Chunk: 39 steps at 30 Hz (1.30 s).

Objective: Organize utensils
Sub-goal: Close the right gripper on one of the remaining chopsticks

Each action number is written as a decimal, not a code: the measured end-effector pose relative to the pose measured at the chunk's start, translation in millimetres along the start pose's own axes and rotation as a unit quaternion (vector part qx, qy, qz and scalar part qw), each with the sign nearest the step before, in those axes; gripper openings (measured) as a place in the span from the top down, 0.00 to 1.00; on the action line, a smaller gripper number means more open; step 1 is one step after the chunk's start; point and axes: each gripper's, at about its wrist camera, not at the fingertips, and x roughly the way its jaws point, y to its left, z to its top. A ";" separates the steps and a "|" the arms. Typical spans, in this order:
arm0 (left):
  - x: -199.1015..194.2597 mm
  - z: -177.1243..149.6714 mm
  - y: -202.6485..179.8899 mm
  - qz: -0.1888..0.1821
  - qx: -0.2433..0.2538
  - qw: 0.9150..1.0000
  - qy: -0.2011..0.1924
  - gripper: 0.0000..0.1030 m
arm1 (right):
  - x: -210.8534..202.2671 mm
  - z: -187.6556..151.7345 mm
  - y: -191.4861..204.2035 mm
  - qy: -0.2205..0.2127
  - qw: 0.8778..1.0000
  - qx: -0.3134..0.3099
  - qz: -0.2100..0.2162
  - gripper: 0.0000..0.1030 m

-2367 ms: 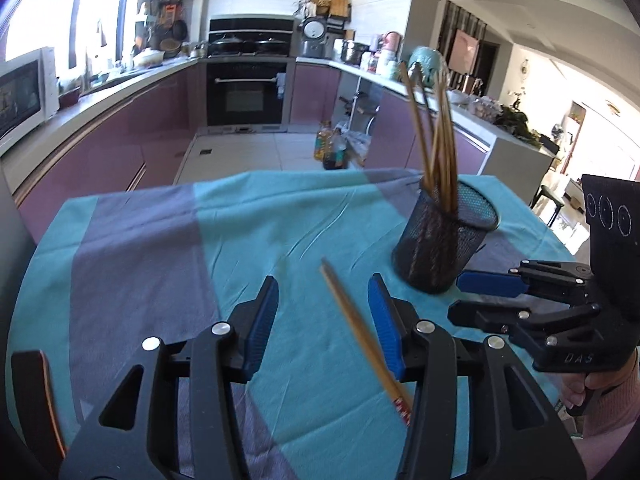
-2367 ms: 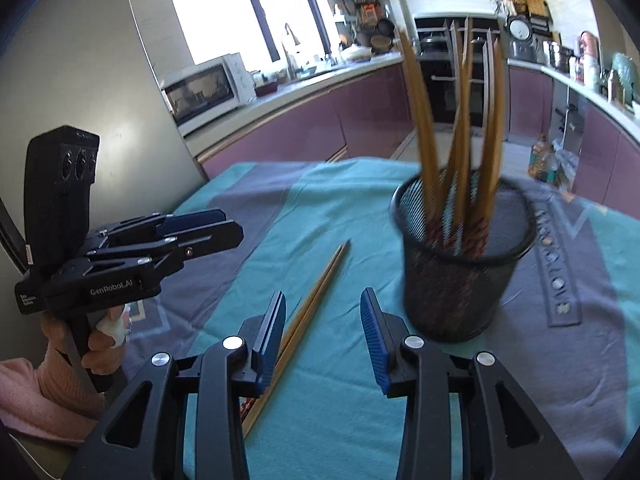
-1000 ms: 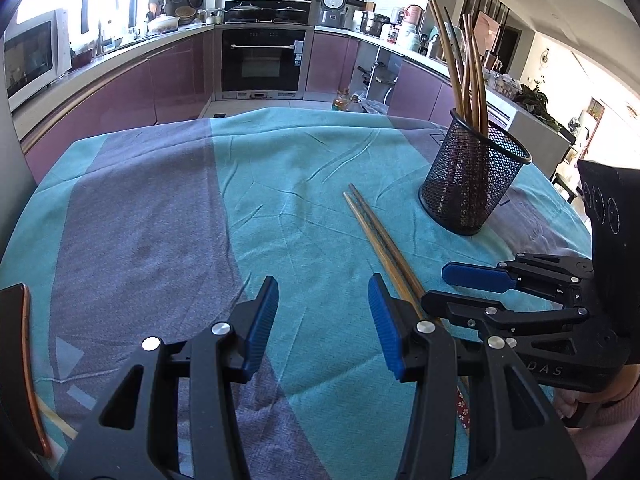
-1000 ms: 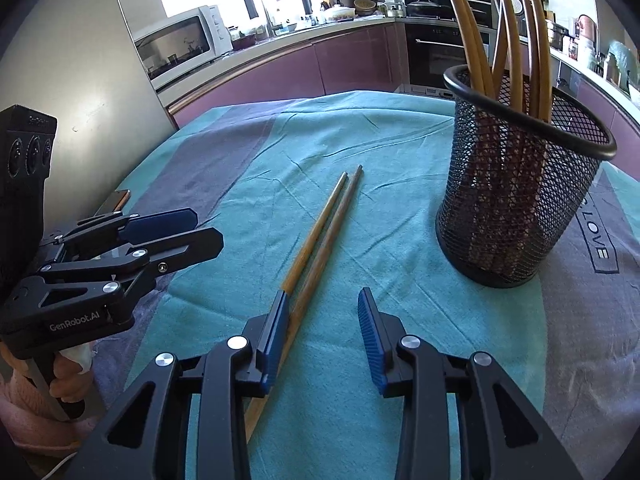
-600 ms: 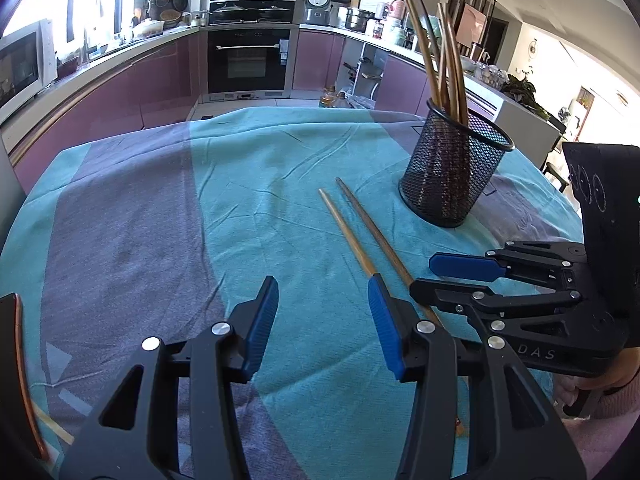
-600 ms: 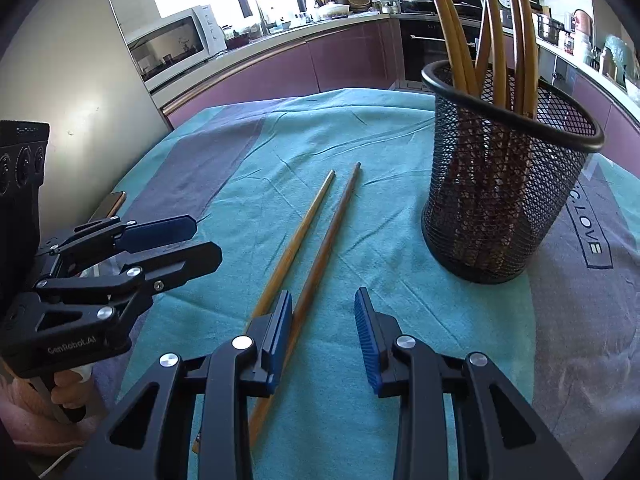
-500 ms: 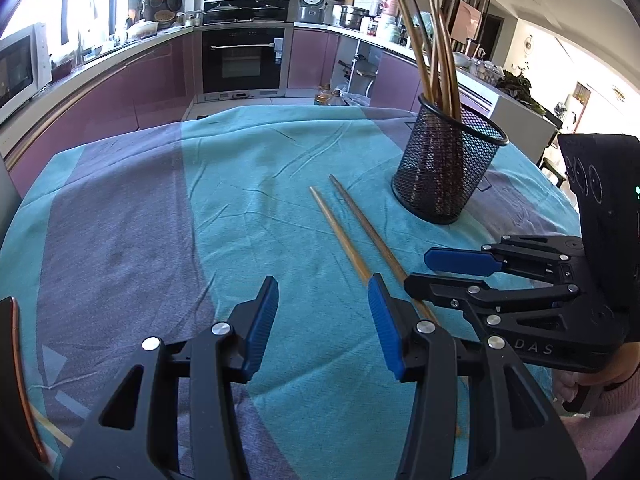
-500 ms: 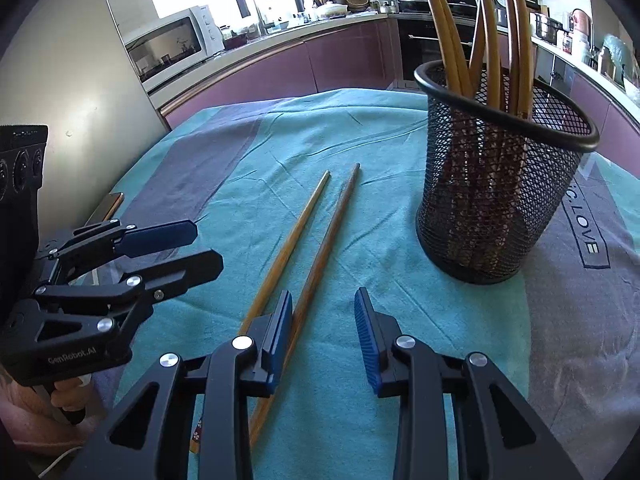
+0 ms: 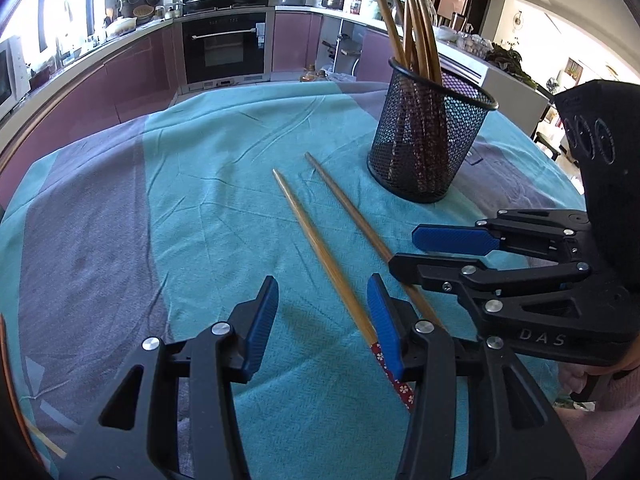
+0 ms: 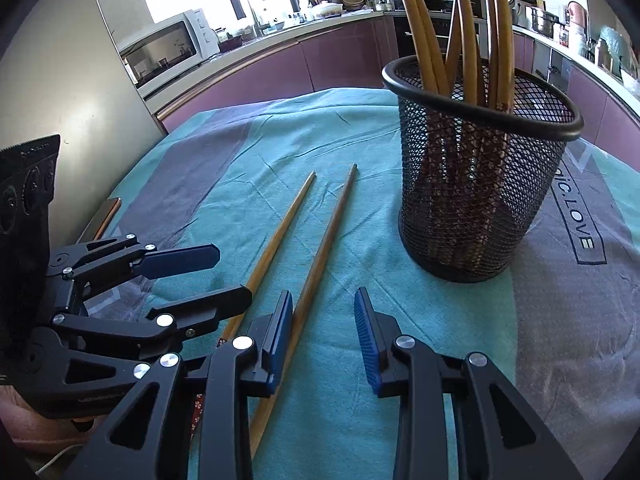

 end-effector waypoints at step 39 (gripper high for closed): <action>16.5 12.7 14.2 0.015 -0.018 1.000 0.014 0.87 | 16.0 14.0 5.5 -0.009 1.000 -0.004 -0.013 0.91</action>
